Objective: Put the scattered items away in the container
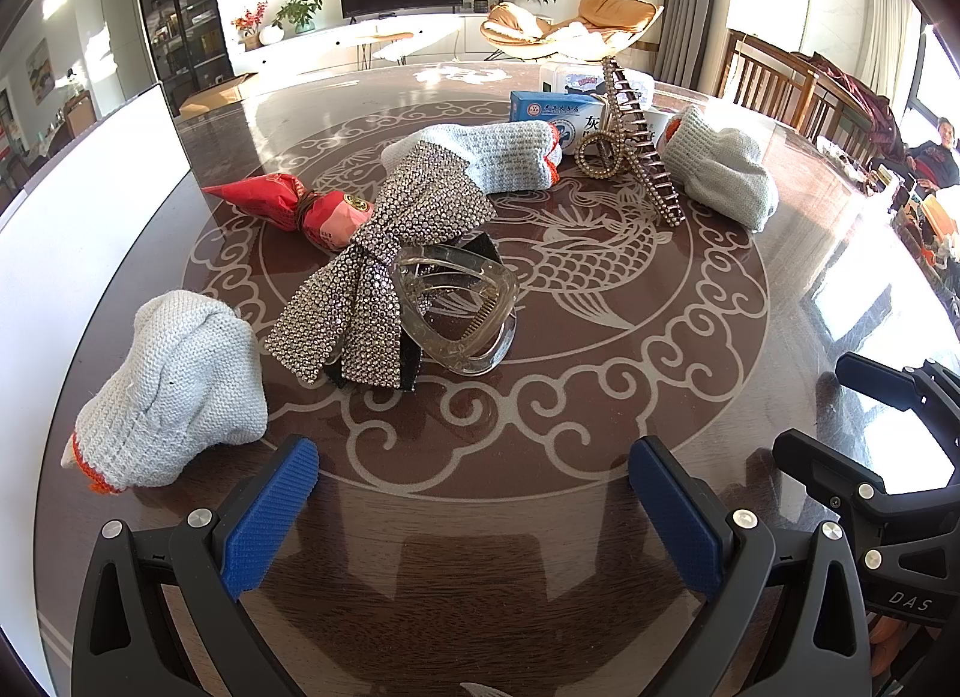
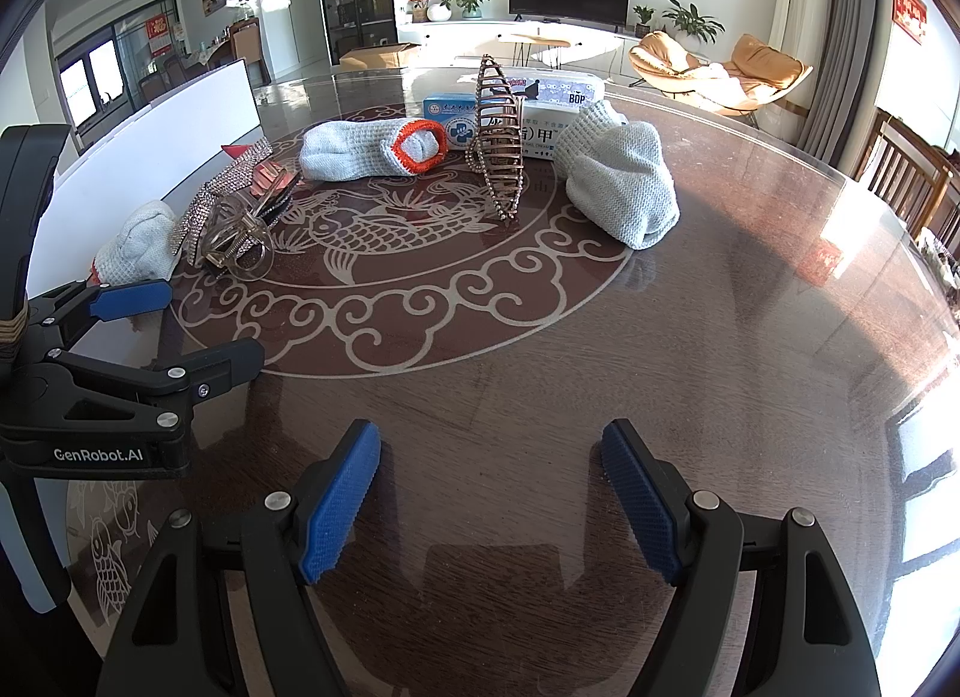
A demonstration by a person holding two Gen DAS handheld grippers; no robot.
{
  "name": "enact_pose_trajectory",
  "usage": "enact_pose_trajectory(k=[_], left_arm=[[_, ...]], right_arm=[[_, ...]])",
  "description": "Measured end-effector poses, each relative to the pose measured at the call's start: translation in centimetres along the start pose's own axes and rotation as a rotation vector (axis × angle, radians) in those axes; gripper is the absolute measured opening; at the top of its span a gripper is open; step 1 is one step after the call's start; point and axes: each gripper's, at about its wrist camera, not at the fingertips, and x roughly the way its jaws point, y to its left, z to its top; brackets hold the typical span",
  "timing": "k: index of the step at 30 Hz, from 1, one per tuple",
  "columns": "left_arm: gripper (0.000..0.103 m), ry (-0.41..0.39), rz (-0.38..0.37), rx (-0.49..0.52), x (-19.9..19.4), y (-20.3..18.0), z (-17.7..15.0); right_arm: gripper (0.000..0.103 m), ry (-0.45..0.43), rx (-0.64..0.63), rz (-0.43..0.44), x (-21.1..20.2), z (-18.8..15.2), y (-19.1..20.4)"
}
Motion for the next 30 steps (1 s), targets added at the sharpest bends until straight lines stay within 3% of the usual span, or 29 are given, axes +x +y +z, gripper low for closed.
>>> enact_pose_trajectory(k=[30], left_arm=[[0.103,0.000,0.000,0.000,0.08,-0.02,0.02]], right_arm=[[0.078,0.000,0.001,0.004,0.05,0.01,-0.01]])
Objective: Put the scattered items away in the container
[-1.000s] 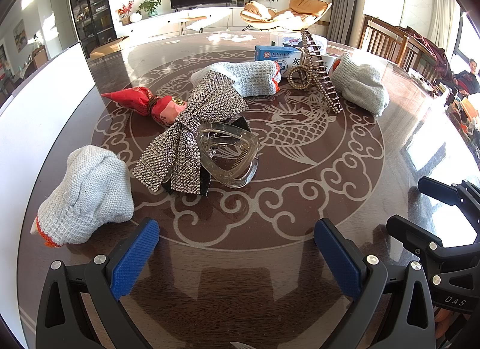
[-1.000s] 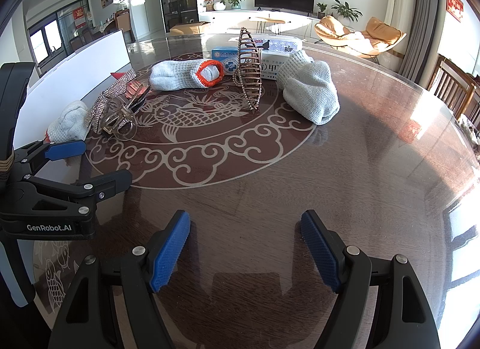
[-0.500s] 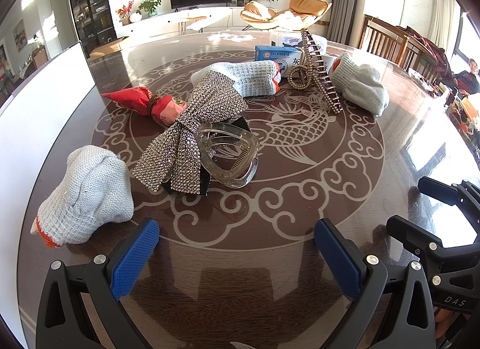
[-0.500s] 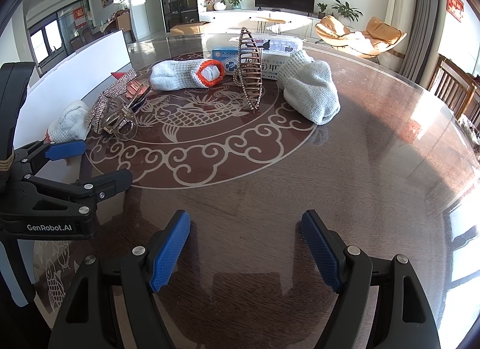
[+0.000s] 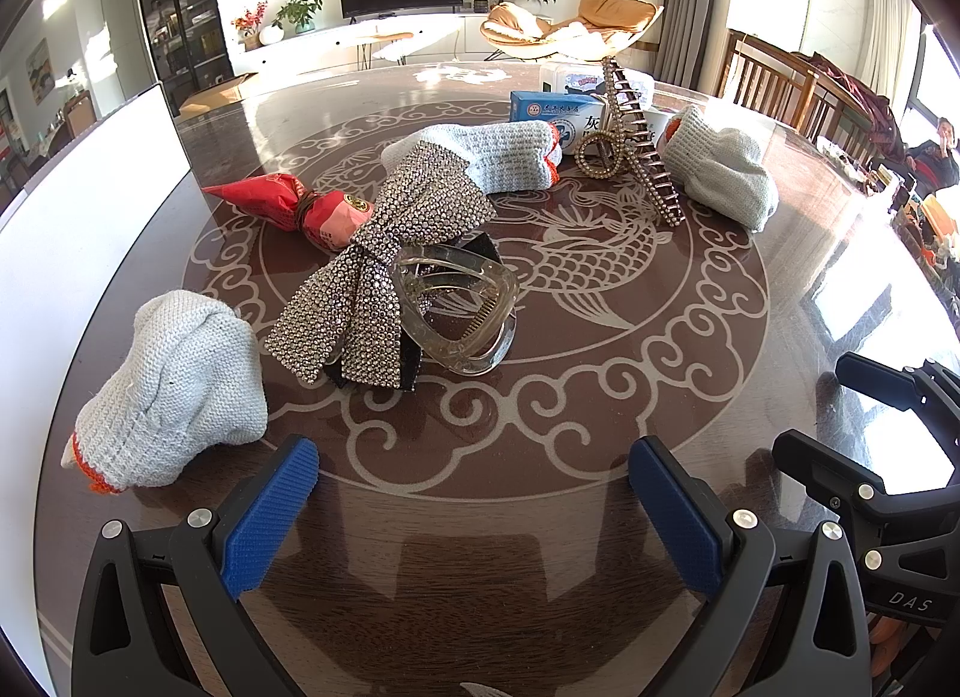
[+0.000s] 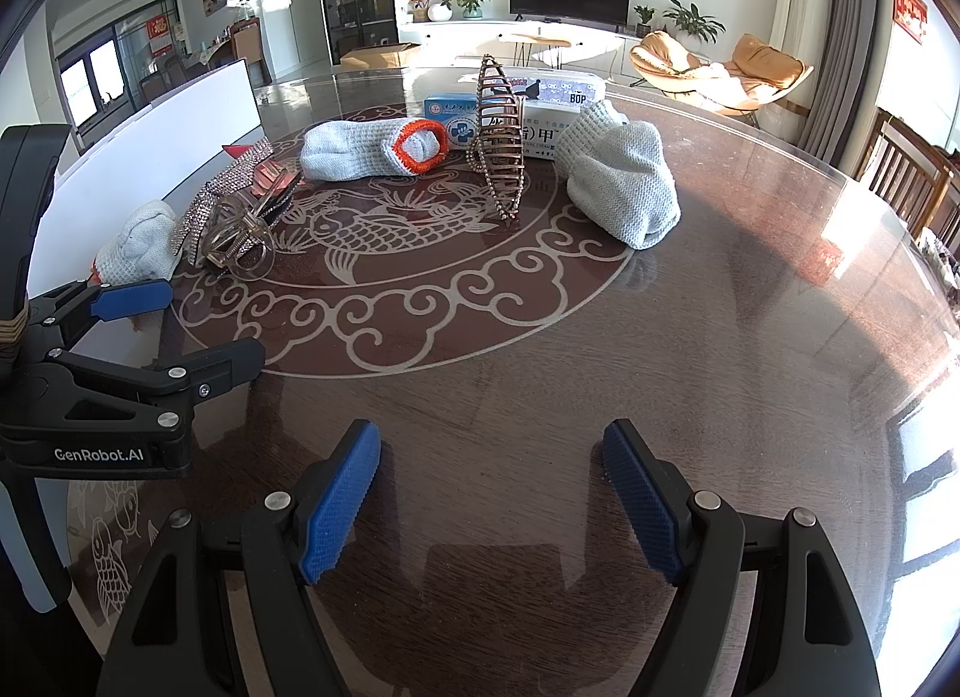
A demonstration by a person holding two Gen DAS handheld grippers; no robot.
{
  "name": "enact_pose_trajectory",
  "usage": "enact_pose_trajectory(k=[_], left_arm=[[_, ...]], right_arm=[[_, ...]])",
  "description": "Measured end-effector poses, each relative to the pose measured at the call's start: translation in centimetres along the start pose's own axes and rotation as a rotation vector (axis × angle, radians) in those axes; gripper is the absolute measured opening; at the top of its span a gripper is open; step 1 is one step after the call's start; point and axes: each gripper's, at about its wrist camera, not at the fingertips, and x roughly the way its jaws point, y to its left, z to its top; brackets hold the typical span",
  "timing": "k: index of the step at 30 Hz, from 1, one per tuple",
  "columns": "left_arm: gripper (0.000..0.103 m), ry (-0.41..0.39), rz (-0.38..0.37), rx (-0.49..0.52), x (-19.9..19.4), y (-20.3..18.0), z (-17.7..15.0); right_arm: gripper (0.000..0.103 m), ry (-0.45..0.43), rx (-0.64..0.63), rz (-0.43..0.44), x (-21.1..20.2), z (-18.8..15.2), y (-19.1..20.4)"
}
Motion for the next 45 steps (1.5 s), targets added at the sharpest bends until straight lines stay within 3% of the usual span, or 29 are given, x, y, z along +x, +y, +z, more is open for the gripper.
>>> enact_pose_trajectory(k=[45], left_arm=[[0.103,0.001,0.005,-0.001,-0.02,-0.07,-0.02]], right_arm=[[0.078,-0.010,0.026,0.032,-0.19,-0.07,-0.49]])
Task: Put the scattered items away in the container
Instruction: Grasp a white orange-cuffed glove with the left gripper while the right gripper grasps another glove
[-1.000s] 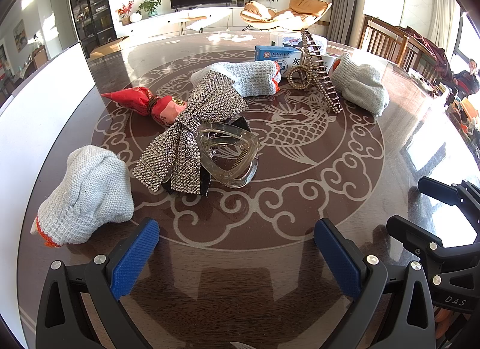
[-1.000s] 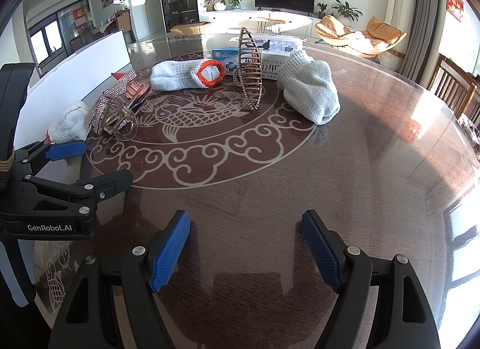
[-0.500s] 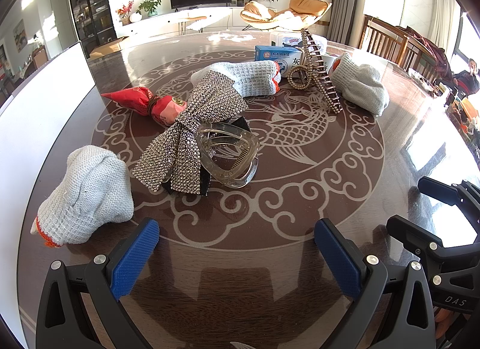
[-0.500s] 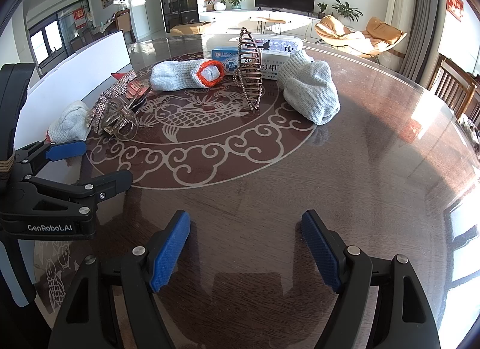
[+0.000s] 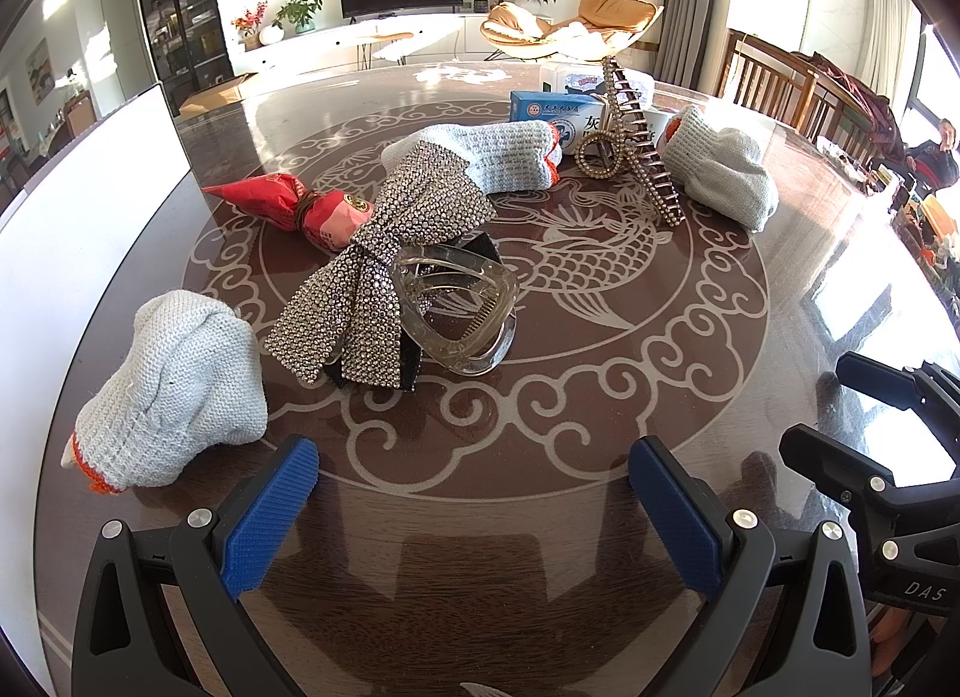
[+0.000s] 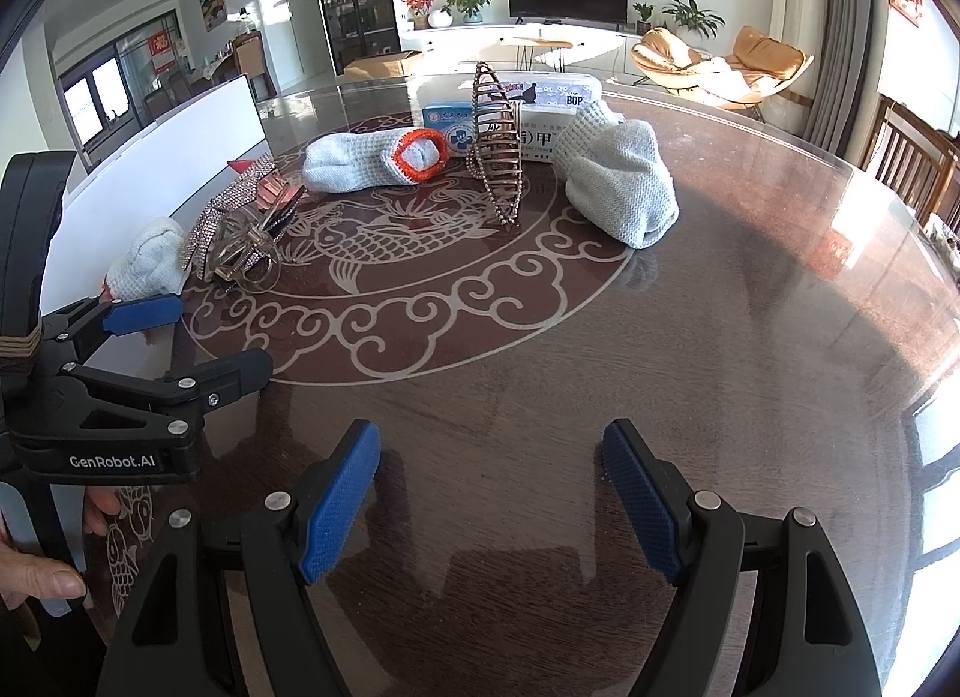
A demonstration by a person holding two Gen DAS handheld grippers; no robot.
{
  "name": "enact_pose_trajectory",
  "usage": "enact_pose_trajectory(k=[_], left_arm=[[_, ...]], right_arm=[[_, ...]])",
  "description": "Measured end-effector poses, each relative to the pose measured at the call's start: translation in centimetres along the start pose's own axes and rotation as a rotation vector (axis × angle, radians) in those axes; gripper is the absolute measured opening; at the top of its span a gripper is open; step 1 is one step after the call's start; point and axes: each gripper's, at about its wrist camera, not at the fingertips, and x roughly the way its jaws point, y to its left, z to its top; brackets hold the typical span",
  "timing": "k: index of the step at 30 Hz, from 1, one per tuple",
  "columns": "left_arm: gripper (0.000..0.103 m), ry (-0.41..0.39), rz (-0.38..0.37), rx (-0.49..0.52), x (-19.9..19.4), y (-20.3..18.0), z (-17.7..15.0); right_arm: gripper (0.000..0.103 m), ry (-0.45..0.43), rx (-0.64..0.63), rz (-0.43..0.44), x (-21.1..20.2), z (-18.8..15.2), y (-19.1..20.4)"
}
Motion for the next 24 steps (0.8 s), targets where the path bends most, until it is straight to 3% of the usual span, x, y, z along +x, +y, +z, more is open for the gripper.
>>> enact_pose_trajectory(k=[6,10,14,16,21,24], left_arm=[[0.103,0.007,-0.007,0.001,-0.9,0.3,-1.2],[0.103,-0.023,-0.106,0.065,-4.2,1.8,-4.6],[0.103,-0.105,-0.057,0.121,-7.9,5.4,-3.9],[0.103,-0.085,-0.062,0.117,-7.9,7.5,-2.1],[0.103,0.061,-0.132,0.164,-3.6,9.6,1.3],[0.103,0.082,-0.078,0.248,-1.5,8.6,2.2]], right_arm=[[0.078,0.009,-0.024,-0.031,0.2,0.0,0.4],[0.078,0.006,-0.016,-0.020,0.1,0.0,0.2],[0.078,0.003,-0.010,-0.012,0.0,0.1,0.1],[0.078,0.003,-0.010,-0.012,0.0,0.1,0.1],[0.078,0.002,-0.007,-0.009,0.0,0.1,0.1],[0.078,0.001,-0.004,-0.005,0.0,0.1,0.1]])
